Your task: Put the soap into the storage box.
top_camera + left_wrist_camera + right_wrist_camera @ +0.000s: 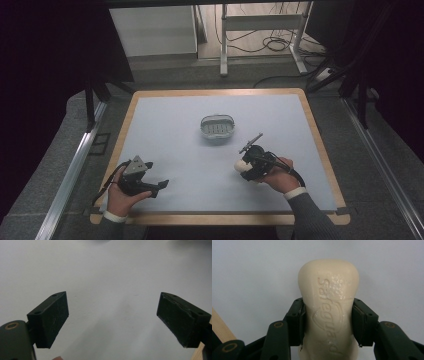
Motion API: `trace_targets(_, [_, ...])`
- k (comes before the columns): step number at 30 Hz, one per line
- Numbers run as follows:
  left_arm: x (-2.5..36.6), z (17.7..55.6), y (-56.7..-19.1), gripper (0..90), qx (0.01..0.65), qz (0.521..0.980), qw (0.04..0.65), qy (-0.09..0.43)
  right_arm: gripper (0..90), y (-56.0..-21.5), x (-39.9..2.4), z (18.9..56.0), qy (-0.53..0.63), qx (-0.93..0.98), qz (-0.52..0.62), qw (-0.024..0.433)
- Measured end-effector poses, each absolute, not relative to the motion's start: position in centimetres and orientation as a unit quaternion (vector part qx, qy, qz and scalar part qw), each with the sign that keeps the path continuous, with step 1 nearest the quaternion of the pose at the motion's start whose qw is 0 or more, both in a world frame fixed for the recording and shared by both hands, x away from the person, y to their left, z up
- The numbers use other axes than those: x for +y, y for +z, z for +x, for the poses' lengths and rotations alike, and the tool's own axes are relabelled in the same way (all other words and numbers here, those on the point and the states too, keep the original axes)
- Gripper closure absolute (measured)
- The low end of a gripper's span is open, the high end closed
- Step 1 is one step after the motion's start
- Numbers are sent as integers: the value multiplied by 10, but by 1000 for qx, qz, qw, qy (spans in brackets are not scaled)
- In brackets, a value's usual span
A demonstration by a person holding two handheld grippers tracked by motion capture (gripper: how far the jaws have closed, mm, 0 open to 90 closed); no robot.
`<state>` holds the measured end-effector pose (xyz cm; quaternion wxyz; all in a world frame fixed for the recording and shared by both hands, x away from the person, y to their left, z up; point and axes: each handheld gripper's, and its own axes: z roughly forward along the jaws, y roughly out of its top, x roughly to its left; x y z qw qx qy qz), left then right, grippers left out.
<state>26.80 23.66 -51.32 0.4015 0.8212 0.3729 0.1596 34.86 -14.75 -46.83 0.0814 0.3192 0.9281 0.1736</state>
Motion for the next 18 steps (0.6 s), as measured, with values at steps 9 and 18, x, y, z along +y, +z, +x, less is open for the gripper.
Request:
trace_targets(9, [235,269,-515,109,372,823,400,156,496,-464,-151,358,183,926,317,90])
trace_targets(18, [235,268,-515,109,371,824,399,156,496,-461,-153,367,186,926,316,93])
